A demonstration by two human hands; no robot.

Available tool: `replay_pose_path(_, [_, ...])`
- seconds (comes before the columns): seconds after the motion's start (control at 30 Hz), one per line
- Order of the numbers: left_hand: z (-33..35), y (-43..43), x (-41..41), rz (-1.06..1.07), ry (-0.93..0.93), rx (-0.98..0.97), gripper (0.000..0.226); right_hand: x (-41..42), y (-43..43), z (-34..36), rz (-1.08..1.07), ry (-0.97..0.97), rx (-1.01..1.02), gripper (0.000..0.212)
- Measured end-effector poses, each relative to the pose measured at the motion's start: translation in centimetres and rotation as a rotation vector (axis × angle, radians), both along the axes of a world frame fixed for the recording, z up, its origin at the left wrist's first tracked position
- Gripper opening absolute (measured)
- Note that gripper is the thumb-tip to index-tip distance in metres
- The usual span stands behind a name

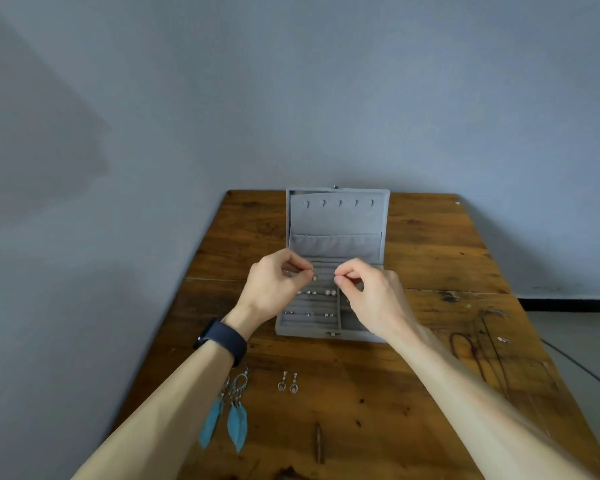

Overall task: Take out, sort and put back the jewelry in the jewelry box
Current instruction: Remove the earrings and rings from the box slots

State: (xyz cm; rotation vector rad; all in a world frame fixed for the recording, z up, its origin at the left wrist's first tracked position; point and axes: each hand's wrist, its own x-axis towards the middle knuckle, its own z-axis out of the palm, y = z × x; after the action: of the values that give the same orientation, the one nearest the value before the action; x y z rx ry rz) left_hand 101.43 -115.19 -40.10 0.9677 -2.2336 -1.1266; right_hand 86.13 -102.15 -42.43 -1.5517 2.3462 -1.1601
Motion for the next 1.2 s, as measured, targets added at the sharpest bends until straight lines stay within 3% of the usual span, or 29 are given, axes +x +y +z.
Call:
replay_pose_path(0.13, [-0.2, 3.1, 3.3, -0.072, 0.008, 0.067, 0.006, 3.1, 4.0, -0.2, 0.095, 0.022, 0.008, 0.015])
replay_pose_path(0.47, [-5.0, 8.9, 7.8, -0.182, -0.225, 0.006, 0.008, 8.9, 10.4, -5.2, 0.2, -0.097, 0.188, 0.017])
replay_pose_path(1.1, [-6.3, 8.3, 6.1, -0.18, -0.433, -0.113, 0.015, 8.2, 8.2, -6.4, 0.124, -0.073, 0.248, 0.017])
replay_pose_path(1.2, [-6.4, 8.2, 6.2, -0.19, -0.462, -0.201, 0.014, 8.2, 8.1, -6.6, 0.117, -0.072, 0.241, 0.017])
